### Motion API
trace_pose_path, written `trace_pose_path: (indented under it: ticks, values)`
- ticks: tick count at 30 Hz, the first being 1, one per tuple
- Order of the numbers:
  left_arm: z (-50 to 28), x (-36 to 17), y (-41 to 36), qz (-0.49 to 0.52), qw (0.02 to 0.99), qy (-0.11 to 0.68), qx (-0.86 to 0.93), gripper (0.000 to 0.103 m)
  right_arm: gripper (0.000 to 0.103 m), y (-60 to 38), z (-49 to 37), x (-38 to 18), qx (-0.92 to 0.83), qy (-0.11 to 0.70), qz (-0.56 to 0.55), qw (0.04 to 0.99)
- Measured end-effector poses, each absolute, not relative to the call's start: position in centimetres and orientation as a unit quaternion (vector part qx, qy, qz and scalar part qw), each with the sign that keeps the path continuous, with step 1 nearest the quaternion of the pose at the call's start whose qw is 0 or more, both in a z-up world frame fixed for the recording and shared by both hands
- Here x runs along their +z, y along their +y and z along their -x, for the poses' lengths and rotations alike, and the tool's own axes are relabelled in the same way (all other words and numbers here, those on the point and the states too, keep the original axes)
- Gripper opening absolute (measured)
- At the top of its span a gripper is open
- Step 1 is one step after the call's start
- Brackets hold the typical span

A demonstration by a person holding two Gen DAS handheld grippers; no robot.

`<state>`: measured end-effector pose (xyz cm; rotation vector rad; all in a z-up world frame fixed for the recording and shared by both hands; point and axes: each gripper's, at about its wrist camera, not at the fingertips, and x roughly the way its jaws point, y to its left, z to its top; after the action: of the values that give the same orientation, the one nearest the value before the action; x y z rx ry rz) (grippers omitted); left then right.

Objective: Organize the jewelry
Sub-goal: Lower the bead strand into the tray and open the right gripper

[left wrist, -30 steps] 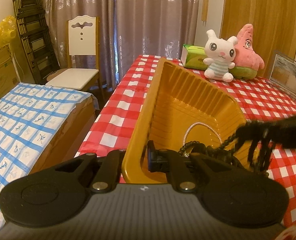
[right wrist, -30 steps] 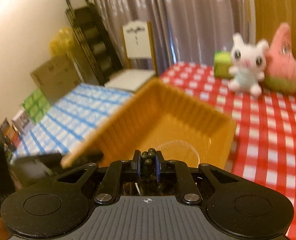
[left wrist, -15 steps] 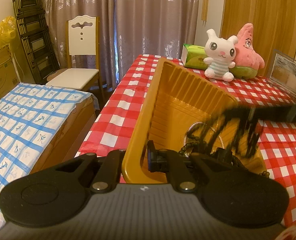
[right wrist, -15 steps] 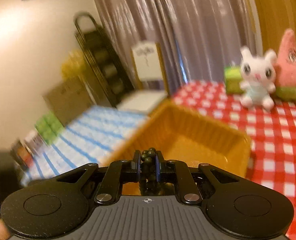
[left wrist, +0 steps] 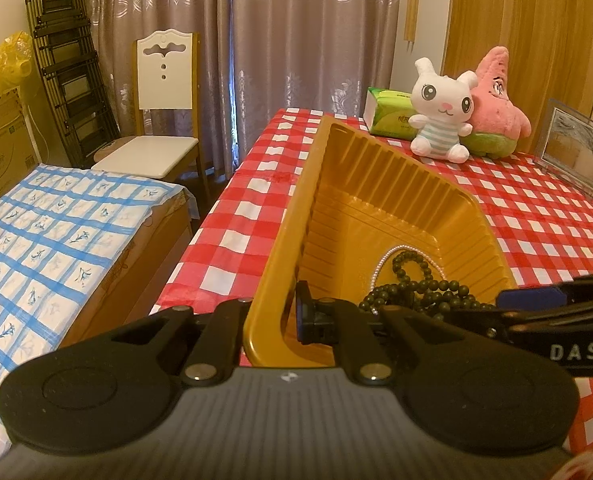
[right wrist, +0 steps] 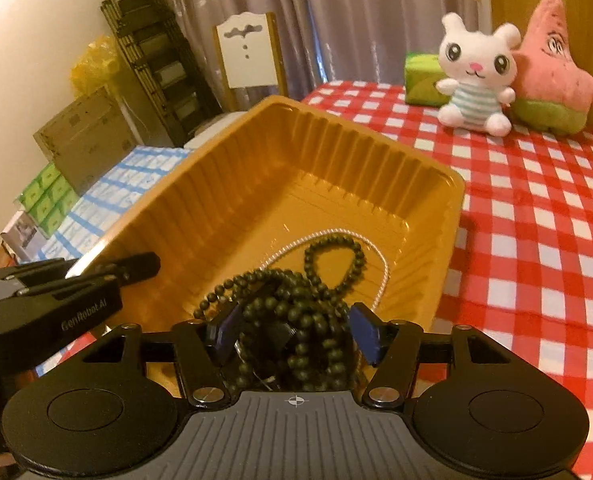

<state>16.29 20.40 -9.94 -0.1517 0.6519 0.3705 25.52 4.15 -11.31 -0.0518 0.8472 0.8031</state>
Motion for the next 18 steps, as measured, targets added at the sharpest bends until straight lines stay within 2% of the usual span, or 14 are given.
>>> trace_pose_path:
  ticks: [6,7,8,9,11,18]
  values:
    - [-16.3,-9.9,20.5,0.076,0.928,0.318,0.180,0.008,0.058,3.4,-24.8,-11.5,0.376,0.410,0.037,0.830]
    - [-16.3,-9.9,20.6,0.076,0.928,0.318,0.179,0.008,0.051,3.5,-24.6,-11.6,0.376,0.406,0.043,0.831]
    - [-16.3,-9.9,20.5,0.075,0.928,0.318,0.179,0.008,0.032,3.7,-24.7,-11.7,0.378,0.406,0.048,0.831]
    - [-16.4,-9.9,20.6,0.075,0.928,0.319,0.179,0.008,0.019,3.8,-24.8,-11.9,0.374,0.408,0.051,0.831]
    - [-16.4,-10.0,20.7,0.074,0.928,0.319,0.178,0.008,0.016,4.0,-25.1,-12.2,0.370,0.408,0.051,0.833]
    - [-16.5,-10.3,20.9,0.074,0.927,0.322,0.179,0.008,0.016,5.6,-26.0,-12.4,0.362,0.385,0.055,0.847]
